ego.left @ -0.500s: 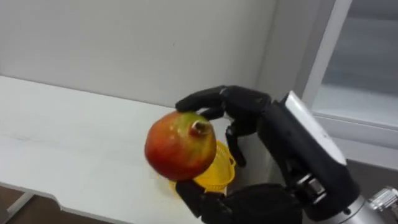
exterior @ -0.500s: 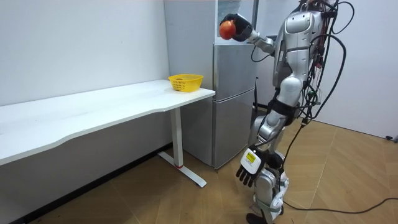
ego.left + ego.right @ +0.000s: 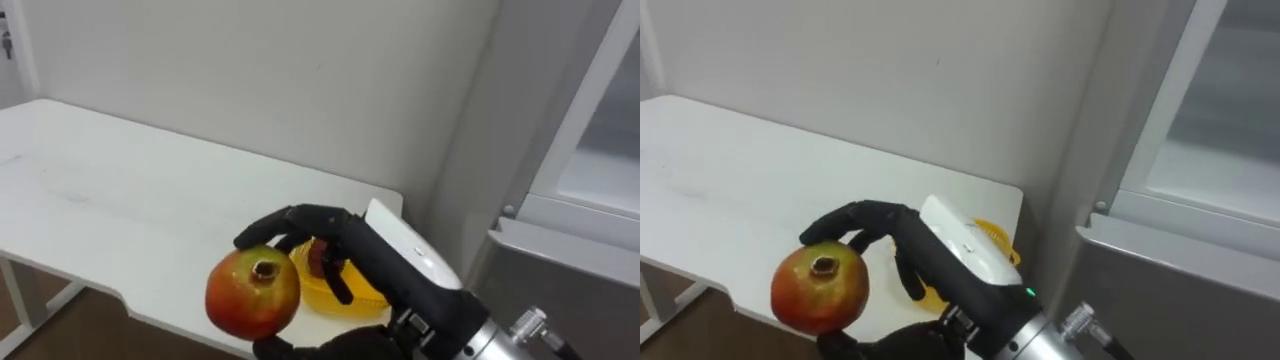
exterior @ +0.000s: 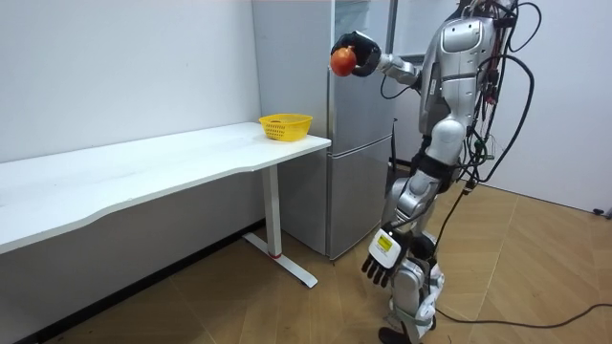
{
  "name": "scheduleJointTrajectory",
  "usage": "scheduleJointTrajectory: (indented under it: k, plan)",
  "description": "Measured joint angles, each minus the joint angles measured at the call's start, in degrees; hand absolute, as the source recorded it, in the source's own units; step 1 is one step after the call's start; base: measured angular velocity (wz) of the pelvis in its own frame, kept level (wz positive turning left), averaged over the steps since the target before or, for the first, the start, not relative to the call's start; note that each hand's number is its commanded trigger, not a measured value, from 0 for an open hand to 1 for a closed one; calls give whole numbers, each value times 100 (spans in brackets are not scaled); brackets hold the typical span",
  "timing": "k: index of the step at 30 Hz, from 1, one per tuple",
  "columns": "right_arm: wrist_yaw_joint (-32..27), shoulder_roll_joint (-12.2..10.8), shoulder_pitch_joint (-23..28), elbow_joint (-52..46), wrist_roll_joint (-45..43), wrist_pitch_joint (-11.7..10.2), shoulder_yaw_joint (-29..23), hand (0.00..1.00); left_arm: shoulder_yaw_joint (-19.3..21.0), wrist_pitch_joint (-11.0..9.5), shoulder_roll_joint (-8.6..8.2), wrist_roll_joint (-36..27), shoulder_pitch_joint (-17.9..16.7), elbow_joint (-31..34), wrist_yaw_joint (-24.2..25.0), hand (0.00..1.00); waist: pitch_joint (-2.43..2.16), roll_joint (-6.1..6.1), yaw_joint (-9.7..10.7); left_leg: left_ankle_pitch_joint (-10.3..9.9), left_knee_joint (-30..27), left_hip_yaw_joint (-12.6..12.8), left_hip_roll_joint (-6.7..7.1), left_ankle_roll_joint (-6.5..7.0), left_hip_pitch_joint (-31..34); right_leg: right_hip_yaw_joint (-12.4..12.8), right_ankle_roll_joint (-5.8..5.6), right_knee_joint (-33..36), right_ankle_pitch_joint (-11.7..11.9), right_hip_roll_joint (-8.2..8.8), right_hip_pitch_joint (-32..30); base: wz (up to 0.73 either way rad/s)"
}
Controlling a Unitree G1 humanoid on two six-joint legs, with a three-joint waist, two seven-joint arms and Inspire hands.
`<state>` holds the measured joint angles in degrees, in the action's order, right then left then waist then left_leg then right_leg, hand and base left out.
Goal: Retrieve from the upper fridge
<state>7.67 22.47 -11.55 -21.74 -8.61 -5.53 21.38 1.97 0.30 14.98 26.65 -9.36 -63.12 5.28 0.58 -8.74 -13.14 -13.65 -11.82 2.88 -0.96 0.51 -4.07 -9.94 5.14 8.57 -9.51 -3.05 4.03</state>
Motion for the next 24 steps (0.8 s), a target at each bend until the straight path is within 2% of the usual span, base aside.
scheduleJointTrajectory:
  k: [2,6,8,10,12,14,15,17,19,21,24]
  plan:
    - [-15,0,-218,524,2,2,-1,100,14,29,65,3,18,8,62,0,26,-73,-2,0,-5,-68,6,0,21,-30,1,-6,-6,0,1,9]
    - [-159,27,-356,1149,-2,110,-6,100,18,86,138,17,32,27,119,0,19,-210,-15,-2,-58,-207,21,3,84,-117,-3,-10,-8,12,2,17]
    - [-251,81,-497,1491,-54,122,-13,100,37,106,140,42,43,26,153,0,44,-258,-6,-11,-135,-304,37,13,145,-138,-3,-17,-9,16,2,15]
    - [-362,171,-678,1868,-111,122,-14,100,89,105,142,56,43,31,176,0,50,-281,-43,-29,-193,-318,38,16,184,-160,-3,-15,-9,18,1,12]
    - [-466,477,-784,2273,-149,138,-93,100,330,112,156,60,45,45,247,0,29,-373,-120,-31,-180,-317,45,17,189,-170,-4,-33,-9,19,2,7]
    - [-518,613,-825,2565,-67,154,-186,100,481,151,184,54,36,47,279,0,16,-452,-169,-30,-175,-345,48,16,176,-183,-4,-35,-9,20,24,4]
    - [-533,635,-847,2664,-49,156,-216,100,493,179,196,52,9,46,278,0,23,-476,-176,-30,-175,-358,49,16,162,-185,-4,-39,-9,19,44,6]
    - [-700,752,-939,3073,-19,188,-248,100,477,233,274,34,-74,38,273,0,33,-600,-176,-31,-183,-368,54,16,131,-193,-4,-67,-9,15,98,5]
    - [-800,805,-1039,3326,-17,203,-251,100,460,237,304,25,-131,40,269,0,49,-654,-174,-35,-194,-362,47,15,137,-190,-6,-64,-7,12,96,0]
    - [-895,869,-1064,3457,-18,203,-252,100,461,247,308,36,-161,41,271,0,52,-654,-163,-81,-234,-370,33,19,147,-187,-8,-56,-5,0,95,0]
    - [-929,1089,-1063,3487,23,189,-255,100,468,298,387,53,-154,74,277,0,72,-626,-135,-250,-507,-465,6,35,336,-295,-15,-46,-7,-27,80,12]
